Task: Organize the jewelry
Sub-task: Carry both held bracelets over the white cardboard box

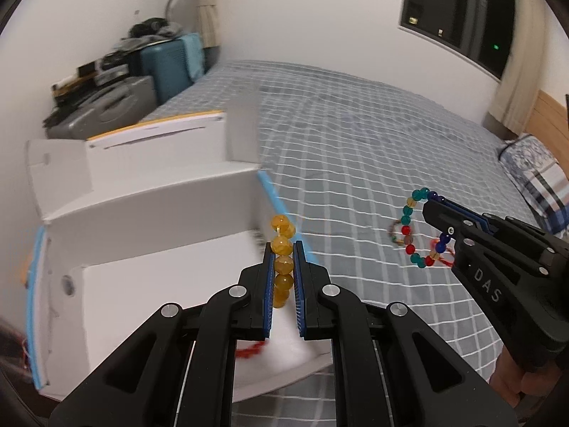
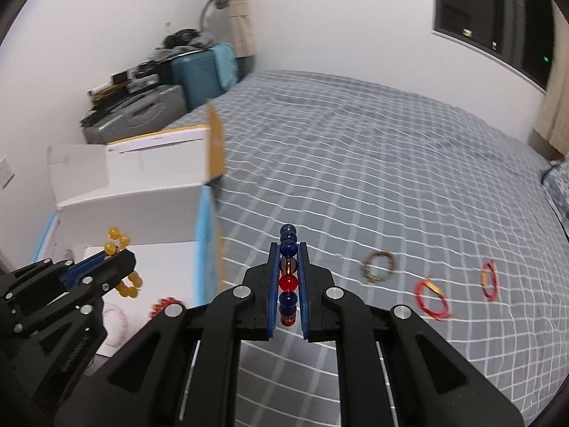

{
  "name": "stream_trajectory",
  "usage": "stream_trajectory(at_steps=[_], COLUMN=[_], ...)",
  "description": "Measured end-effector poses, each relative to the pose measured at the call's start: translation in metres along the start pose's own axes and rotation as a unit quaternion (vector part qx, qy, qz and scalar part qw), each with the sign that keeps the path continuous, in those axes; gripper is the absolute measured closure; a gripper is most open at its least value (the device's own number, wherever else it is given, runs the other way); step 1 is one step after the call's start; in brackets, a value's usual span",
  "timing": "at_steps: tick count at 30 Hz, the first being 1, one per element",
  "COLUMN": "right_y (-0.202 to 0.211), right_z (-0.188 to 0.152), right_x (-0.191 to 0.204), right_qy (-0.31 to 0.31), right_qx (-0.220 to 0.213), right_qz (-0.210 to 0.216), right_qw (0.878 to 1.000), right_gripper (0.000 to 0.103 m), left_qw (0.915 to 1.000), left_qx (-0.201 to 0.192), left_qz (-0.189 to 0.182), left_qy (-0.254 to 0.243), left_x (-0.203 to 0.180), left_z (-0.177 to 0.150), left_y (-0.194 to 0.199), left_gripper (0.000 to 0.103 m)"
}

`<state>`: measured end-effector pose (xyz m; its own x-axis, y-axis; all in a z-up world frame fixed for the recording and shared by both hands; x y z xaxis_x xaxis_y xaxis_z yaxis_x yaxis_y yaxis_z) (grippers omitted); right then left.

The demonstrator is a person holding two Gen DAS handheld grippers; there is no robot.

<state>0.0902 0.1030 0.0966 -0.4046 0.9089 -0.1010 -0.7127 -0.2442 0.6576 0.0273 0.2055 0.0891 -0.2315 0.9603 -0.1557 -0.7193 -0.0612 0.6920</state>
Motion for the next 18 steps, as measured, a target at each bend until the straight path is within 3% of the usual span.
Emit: stream_trajectory(at_steps=[9,18], right_y=[0.003,-0.018], right_z=[0.004,-0.015], right_x=[0.08,0.134], right_qy=[0.042,0.076], right_qx=[-0.004,0.026], right_qz=[0.047,0.069], right_qw=[0.998,0.994], right_gripper=[0.094,0.094], left_qw=[0.9984,0.9945], left_qx=[0.007,0.029], left_qz=[0.046,0.071], left_qy=[0.033,0.071], left_x=[0.062,0.113], left_z=[-0.016,-0.038], left_y=[0.018,0.012], left_gripper=[0.094,0.094])
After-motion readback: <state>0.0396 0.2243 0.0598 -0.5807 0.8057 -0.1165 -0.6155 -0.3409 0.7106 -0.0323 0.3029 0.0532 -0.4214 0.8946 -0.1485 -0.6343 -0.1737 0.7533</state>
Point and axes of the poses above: each gripper's, at about its wrist camera, not at the fingertips, and y roughly against the way its jaws point, x to its left, z to its top, the point moved 1 cm from there along -y, roughly the way its jaws point, and after that the axes turned 8 degrees about -z, right-handed, at the moved point
